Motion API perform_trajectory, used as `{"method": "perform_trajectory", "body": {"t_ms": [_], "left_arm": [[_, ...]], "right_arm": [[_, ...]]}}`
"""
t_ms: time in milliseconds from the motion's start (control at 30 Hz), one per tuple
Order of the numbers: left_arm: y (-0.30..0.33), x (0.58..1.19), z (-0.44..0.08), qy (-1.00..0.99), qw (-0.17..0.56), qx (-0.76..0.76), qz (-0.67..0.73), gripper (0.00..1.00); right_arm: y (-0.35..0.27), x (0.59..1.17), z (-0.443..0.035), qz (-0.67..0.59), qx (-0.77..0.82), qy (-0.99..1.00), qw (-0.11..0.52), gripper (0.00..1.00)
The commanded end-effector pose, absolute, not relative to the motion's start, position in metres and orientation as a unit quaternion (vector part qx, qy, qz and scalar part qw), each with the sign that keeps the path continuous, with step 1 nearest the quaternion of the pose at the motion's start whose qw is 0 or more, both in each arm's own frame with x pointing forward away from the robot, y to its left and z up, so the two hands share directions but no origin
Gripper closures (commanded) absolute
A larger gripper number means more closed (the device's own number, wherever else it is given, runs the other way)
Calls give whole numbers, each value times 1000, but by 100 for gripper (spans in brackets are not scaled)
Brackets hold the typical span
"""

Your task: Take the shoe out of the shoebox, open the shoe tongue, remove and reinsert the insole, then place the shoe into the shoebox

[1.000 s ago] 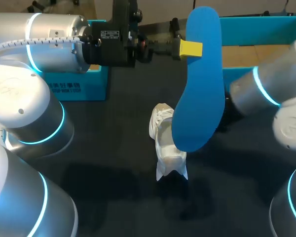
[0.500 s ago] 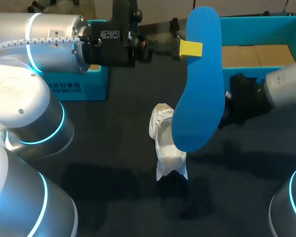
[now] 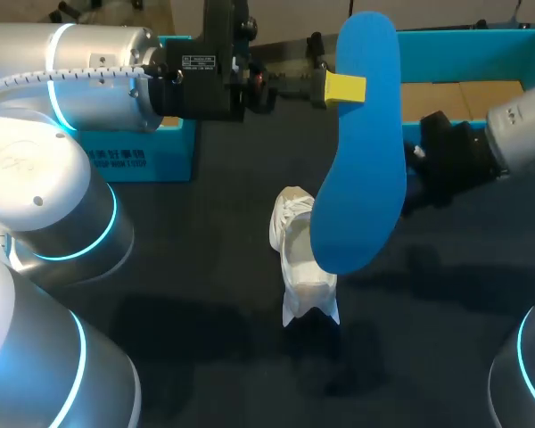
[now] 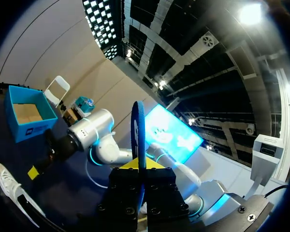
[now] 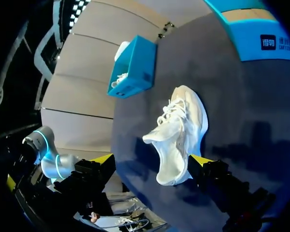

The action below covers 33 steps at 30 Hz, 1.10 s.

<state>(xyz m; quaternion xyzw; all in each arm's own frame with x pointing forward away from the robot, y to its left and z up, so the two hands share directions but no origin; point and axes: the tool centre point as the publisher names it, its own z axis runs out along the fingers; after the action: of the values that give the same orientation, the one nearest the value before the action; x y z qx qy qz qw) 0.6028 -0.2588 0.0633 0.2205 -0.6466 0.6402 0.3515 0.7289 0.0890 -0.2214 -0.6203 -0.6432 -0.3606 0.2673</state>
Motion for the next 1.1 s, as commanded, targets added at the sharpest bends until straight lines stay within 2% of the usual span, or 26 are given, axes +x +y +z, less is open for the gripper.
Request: {"method": "perform_trajectory", "body": {"t_ms": [33,400,600,1100], "left_arm": [[-258,602,62,-646,351,221,640,100],[-258,602,62,-646,351,221,640,100],[-258,602,62,-646,351,221,640,100],[-258,602,62,-646,351,221,640,100]], "right_arm": [[79,720,-208,-386,-617,-631,269,0],[73,720,-157,-446,-592,-608,285,0],[77,724,-144,-451,-587,-587,329,0],[80,733,-112,-481,-554,-579,356,0]]}}
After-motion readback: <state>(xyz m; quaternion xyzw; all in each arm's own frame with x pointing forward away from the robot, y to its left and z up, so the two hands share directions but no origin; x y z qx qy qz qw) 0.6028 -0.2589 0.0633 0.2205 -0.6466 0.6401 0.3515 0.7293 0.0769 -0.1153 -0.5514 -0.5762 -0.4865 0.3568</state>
